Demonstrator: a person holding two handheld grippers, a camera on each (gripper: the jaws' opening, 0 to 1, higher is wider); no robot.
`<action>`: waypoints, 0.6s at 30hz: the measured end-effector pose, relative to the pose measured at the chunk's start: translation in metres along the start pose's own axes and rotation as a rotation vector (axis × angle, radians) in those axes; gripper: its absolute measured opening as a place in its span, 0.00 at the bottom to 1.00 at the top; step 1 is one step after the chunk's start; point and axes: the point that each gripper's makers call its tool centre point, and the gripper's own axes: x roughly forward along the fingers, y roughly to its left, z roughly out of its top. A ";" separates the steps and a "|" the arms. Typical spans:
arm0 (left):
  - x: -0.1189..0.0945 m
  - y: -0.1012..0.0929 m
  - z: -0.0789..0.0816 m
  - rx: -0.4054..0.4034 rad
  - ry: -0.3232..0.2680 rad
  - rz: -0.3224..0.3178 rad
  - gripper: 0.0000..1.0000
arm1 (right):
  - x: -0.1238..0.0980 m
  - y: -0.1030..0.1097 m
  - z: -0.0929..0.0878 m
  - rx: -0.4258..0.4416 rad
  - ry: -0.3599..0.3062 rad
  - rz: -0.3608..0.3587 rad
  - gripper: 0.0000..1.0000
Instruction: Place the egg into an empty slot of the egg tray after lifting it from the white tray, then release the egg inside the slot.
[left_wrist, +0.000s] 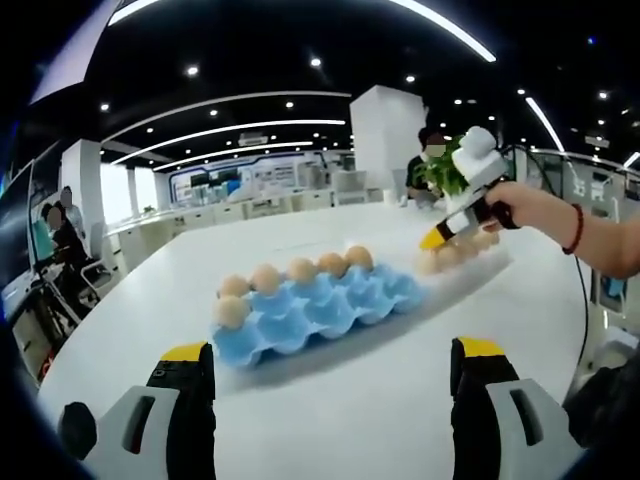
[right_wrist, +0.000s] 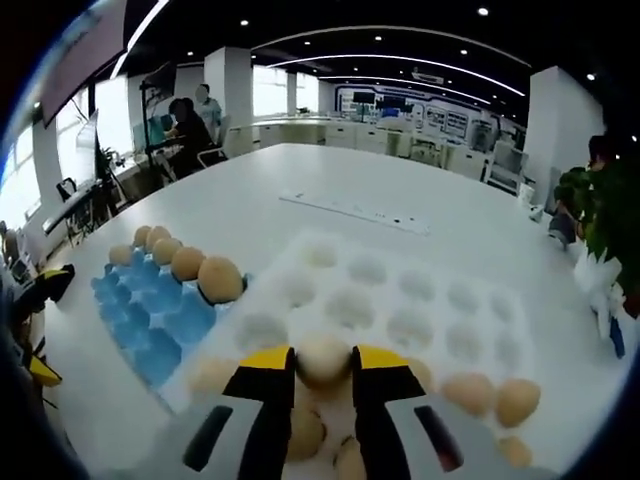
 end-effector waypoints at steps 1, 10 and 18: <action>0.000 0.001 0.000 -0.001 0.000 0.002 1.00 | 0.002 0.000 -0.001 -0.005 0.006 0.001 0.24; 0.000 0.001 0.000 -0.008 -0.001 -0.004 1.00 | 0.009 -0.001 -0.006 -0.040 0.033 0.001 0.26; 0.001 -0.003 0.004 -0.012 -0.009 -0.017 1.00 | 0.006 -0.002 -0.006 -0.020 0.020 0.012 0.25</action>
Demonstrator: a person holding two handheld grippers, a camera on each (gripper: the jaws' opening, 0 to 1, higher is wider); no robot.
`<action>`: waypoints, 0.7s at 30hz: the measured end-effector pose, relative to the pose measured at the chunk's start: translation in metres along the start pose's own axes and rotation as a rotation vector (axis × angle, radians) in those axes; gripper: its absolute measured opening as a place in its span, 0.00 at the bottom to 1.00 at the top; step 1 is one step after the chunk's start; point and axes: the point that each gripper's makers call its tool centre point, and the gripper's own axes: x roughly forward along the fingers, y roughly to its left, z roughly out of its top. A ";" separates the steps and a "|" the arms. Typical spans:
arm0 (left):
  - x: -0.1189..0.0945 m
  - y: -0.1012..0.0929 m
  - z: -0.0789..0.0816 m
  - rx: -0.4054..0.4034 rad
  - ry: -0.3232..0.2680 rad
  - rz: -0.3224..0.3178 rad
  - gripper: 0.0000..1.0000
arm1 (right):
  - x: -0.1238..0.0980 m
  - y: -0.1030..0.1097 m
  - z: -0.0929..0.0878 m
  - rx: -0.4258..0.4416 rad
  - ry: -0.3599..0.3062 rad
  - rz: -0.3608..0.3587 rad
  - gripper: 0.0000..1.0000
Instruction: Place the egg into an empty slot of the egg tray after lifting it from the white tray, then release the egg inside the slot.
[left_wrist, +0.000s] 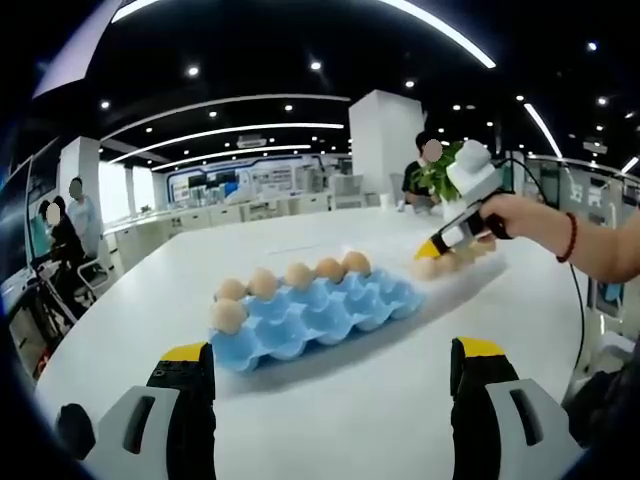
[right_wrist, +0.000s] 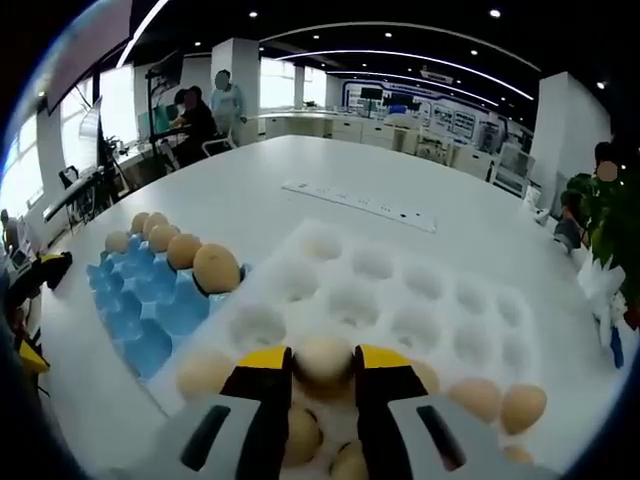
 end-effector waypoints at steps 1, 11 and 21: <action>0.000 0.000 0.000 0.001 0.000 0.000 1.00 | 0.000 0.000 0.000 0.006 -0.002 -0.001 0.25; -0.001 0.003 0.000 -0.003 -0.003 0.007 1.00 | -0.002 -0.001 0.002 0.015 -0.029 0.001 0.25; 0.000 0.001 -0.001 -0.003 0.003 0.003 1.00 | -0.009 0.000 0.009 0.015 -0.063 0.003 0.25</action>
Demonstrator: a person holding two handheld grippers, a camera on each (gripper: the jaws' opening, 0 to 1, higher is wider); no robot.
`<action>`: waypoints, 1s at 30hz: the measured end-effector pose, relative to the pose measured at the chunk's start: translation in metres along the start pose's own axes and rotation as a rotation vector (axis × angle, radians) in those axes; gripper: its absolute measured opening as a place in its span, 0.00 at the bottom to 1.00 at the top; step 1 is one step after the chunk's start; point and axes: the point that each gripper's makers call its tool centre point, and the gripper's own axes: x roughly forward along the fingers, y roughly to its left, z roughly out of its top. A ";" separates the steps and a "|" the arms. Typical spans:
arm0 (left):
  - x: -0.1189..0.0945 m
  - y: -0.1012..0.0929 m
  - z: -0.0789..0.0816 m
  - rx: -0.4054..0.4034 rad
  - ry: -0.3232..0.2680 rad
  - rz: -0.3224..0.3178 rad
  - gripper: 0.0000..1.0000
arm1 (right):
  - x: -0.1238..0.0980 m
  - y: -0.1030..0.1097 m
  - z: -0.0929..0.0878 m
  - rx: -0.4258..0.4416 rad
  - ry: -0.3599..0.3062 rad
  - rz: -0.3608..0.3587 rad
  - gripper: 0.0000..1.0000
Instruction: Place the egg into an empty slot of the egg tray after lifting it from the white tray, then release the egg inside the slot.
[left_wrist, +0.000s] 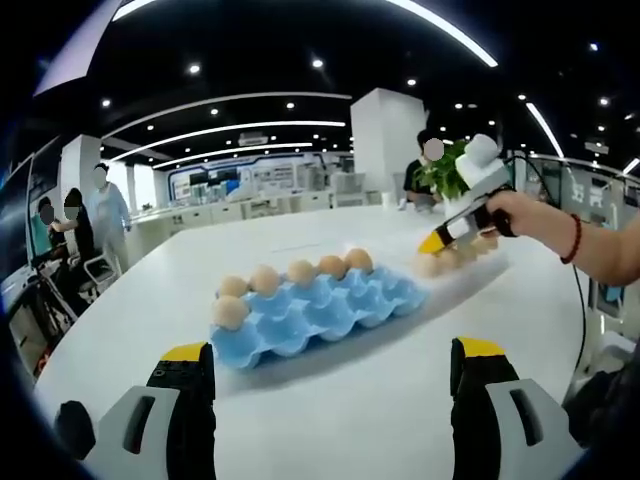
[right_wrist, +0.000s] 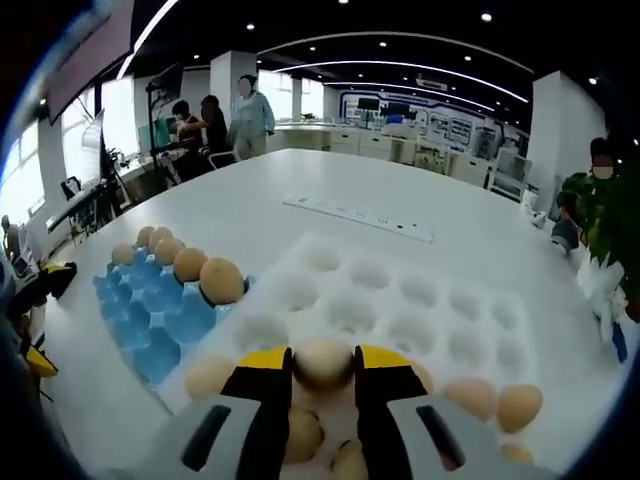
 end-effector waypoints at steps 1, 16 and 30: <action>0.000 0.000 0.000 -0.001 0.000 -0.001 1.00 | -0.001 0.000 0.001 0.000 -0.006 0.003 0.25; 0.001 -0.002 0.002 0.001 -0.004 -0.011 1.00 | -0.004 0.004 0.013 0.034 -0.054 0.023 0.25; -0.002 -0.002 0.002 -0.001 -0.007 -0.009 1.00 | -0.006 0.027 0.024 0.018 -0.089 0.063 0.25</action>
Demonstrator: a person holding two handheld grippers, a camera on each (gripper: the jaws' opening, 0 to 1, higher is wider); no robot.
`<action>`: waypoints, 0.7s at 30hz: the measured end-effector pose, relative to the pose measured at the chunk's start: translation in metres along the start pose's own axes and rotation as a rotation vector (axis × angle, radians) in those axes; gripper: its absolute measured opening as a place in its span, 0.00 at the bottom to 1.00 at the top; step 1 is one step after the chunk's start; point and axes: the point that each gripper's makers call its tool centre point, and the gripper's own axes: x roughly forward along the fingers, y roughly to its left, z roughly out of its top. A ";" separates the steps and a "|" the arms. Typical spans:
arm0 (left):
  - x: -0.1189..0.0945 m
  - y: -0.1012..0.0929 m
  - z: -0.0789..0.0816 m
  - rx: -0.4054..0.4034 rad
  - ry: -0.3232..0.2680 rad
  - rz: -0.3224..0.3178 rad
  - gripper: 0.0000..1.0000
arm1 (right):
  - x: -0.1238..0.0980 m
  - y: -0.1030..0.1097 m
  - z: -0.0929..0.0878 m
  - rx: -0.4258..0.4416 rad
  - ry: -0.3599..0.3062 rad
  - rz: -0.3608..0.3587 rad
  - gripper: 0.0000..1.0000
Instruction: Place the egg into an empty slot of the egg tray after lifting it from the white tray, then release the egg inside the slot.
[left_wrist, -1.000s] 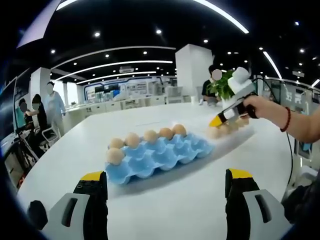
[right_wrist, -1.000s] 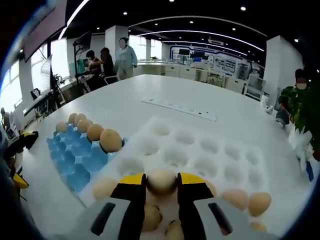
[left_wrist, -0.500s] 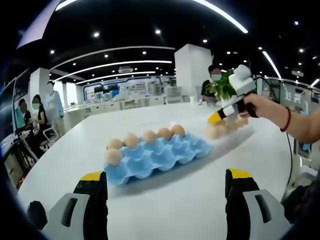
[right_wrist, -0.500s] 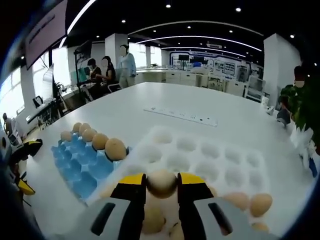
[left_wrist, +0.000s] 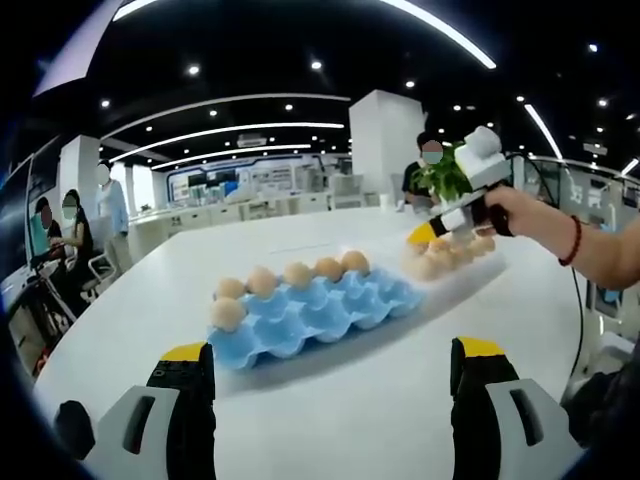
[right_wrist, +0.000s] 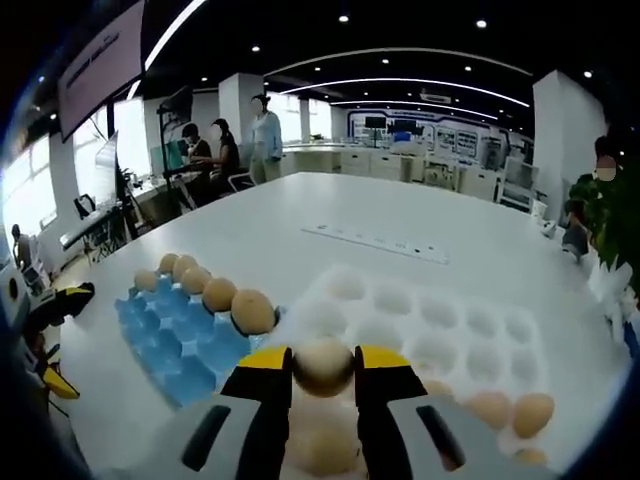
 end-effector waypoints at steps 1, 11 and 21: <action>0.000 0.000 0.000 0.000 0.000 0.000 1.00 | 0.001 0.003 0.000 0.001 -0.001 0.005 0.25; -0.002 -0.001 0.000 0.002 -0.002 -0.004 1.00 | 0.004 0.020 0.005 -0.015 -0.004 0.035 0.25; -0.001 -0.003 0.000 0.005 -0.001 -0.011 1.00 | 0.009 0.042 0.012 -0.025 -0.017 0.092 0.25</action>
